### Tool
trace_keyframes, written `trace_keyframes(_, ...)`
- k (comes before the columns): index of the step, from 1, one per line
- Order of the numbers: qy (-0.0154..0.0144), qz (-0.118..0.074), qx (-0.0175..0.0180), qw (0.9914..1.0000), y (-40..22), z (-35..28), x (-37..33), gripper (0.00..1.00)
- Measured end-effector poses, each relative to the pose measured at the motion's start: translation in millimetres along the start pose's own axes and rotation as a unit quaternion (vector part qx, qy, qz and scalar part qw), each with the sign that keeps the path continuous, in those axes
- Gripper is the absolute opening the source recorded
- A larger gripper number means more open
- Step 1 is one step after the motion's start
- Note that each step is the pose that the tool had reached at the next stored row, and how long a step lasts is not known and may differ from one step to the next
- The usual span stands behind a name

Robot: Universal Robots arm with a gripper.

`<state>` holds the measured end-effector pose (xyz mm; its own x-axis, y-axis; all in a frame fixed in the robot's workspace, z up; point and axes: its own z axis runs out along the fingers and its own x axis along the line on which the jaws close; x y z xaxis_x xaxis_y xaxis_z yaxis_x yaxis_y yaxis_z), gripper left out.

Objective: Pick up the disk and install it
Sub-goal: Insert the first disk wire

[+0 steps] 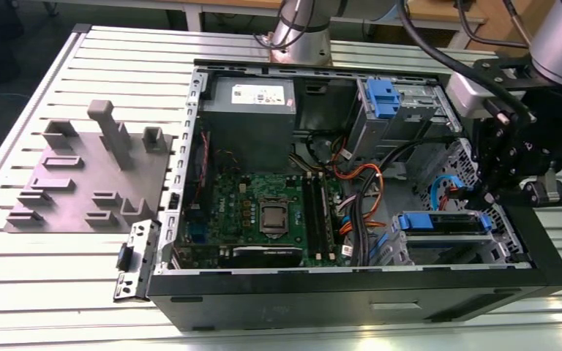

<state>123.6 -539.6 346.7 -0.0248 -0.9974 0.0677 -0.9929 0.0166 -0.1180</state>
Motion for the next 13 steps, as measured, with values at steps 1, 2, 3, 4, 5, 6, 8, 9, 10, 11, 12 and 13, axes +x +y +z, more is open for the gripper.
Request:
trace_keyframes(1,0.0,0.0,0.0021,1.0,1.2,0.1,0.3,0.17)
trace_keyframes(2,-0.0001,0.0,0.0042,0.99999,2.5,0.3,0.5,0.17)
trace_keyframes(3,-0.0001,0.0,0.0062,0.99998,3.7,0.5,0.8,0.17)
trace_keyframes(4,-0.0002,0.0,0.0079,0.99997,4.7,1.0,1.9,0.17)
trace_keyframes(5,-0.0002,0.0,0.009,0.99996,5.1,1.5,3.0,0.17)
trace_keyframes(6,-0.0003,0.0,0.01,0.99995,5.4,2.0,4.2,0.17)
trace_keyframes(8,-0.0006,0.0,0.0122,0.99993,6.4,2.9,5.8,0.17)
trace_keyframes(9,-0.0009,0.0,0.0139,0.9999,7.6,3.1,6.2,0.17)
trace_keyframes(10,-0.0012,0.0,0.016,0.99987,9.0,3.3,6.5,0.17)
trace_keyframes(11,-0.0015,0.0,0.0177,0.99984,10.4,3.6,6.6,0.17)
trace_keyframes(12,-0.0017,0.0,0.0194,0.99981,11.7,3.8,6.7,0.17)
trace_keyframes(13,-0.0023,0.0,0.0212,0.99977,13.1,4.3,6.7,0.17)
